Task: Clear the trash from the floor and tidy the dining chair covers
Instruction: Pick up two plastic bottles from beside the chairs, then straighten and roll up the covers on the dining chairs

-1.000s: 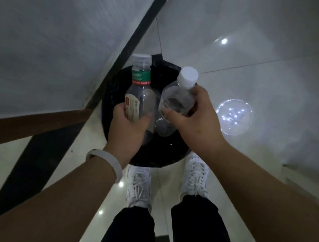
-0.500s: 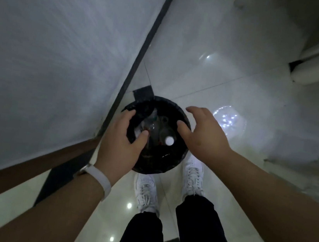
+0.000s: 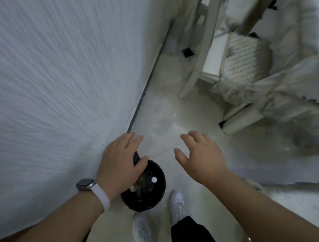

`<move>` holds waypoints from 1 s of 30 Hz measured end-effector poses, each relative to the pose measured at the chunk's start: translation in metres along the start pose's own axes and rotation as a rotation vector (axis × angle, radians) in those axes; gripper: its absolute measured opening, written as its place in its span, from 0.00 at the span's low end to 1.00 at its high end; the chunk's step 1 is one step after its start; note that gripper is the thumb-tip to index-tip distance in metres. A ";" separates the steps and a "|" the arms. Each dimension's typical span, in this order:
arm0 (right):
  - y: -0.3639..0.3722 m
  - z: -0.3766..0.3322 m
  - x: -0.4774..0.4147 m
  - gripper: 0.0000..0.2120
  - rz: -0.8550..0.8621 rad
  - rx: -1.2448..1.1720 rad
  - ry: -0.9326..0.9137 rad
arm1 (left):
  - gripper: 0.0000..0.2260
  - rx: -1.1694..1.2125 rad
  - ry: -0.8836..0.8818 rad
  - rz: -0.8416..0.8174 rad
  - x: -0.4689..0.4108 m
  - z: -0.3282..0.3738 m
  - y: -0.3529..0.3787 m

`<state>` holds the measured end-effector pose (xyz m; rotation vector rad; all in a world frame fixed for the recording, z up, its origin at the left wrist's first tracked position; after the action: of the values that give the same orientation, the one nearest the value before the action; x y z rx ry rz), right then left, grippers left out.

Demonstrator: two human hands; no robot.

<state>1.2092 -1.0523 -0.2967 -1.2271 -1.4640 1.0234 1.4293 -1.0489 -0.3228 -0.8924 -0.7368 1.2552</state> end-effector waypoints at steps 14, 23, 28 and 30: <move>-0.200 0.102 0.001 0.28 0.237 0.028 0.025 | 0.26 -0.079 0.307 0.127 -0.087 0.187 -0.084; -0.303 0.214 -0.033 0.27 0.323 0.104 -0.031 | 0.26 -0.132 0.484 0.218 -0.189 0.323 -0.095; -0.334 0.245 -0.049 0.27 0.386 0.095 -0.047 | 0.25 -0.111 0.524 0.270 -0.215 0.364 -0.103; -0.341 0.250 -0.052 0.28 0.413 0.072 -0.042 | 0.24 -0.122 0.546 0.269 -0.222 0.373 -0.106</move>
<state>0.8974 -1.1627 -0.0279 -1.4987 -1.2170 1.3694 1.1186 -1.2173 -0.0494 -1.3968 -0.2631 1.1261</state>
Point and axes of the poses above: each hand's wrist, its own x-axis away from the middle knuckle, its own y-axis out of the palm, z = x × y, the point moved 3 cm from there along -x, towards the middle knuckle, and after that the axes turned 8 degrees about z, right-handed, at the moved point
